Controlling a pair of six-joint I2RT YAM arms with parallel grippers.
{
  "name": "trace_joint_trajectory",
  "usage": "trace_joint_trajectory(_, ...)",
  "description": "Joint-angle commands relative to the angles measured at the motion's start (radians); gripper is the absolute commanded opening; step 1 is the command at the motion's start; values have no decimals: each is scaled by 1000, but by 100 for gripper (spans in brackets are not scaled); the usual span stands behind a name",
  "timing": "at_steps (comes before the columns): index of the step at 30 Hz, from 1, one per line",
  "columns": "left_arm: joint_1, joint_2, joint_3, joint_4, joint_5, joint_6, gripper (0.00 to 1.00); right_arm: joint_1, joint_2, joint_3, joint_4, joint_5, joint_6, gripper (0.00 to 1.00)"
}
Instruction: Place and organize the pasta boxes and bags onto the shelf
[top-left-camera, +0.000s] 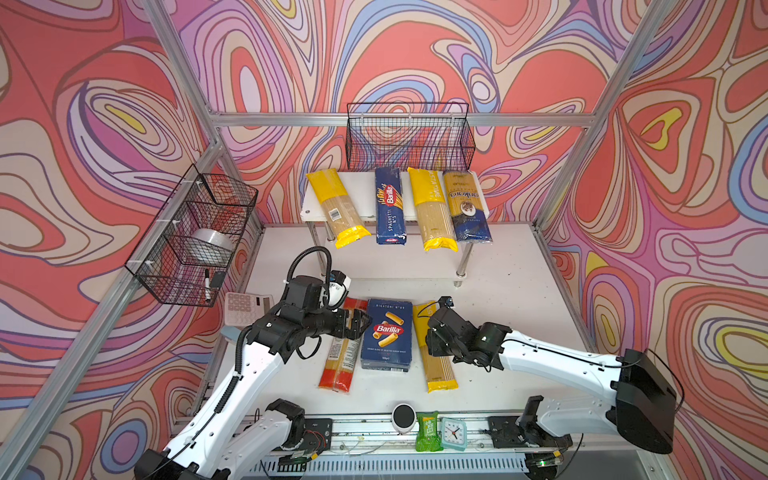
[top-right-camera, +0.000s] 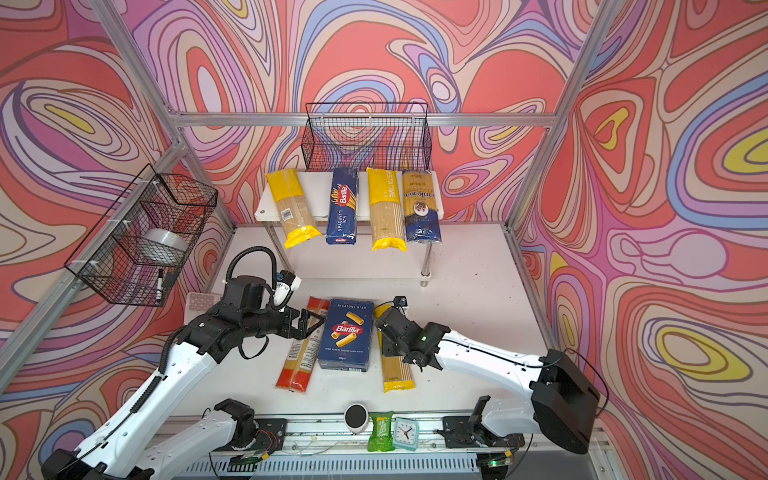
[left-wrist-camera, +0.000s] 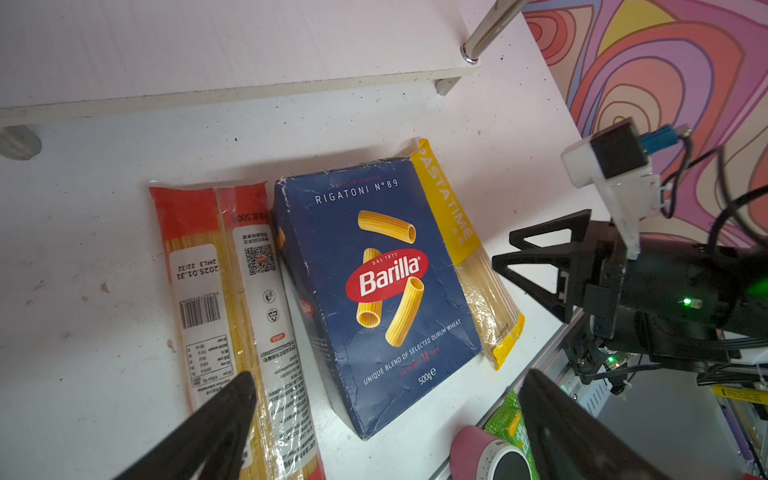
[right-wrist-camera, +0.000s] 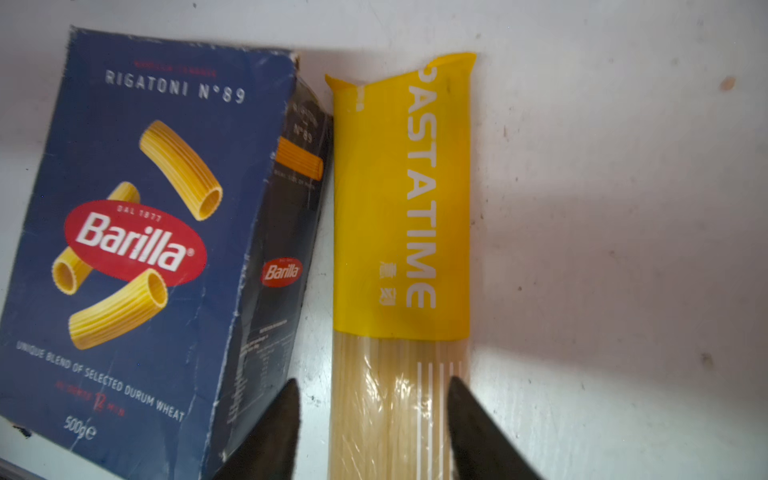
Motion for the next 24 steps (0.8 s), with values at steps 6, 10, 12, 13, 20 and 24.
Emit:
trace_joint_trajectory(6, -84, -33, -98, 150, -19, -89, 100, 1, 82, -26, -5, -23, -56, 98)
trace_joint_trajectory(10, -105, -128, -210, 207, -211, -99, 100, 2, 126, -33, 50, -28, -84, 98)
trace_joint_trajectory(12, -106, -177, -252, 212, -331, -101, 100, 3, 149, -32, 64, -19, -92, 98)
trace_joint_trajectory(13, -106, -199, -280, 228, -371, -102, 100, 3, 163, -32, 70, -14, -97, 98)
trace_joint_trajectory(20, -106, -229, -458, 379, -422, -73, 100, 3, 223, -41, 105, -10, -102, 98)
trace_joint_trajectory(24, -106, -236, -502, 428, -442, -56, 100, 2, 230, -72, 146, -21, -99, 98)
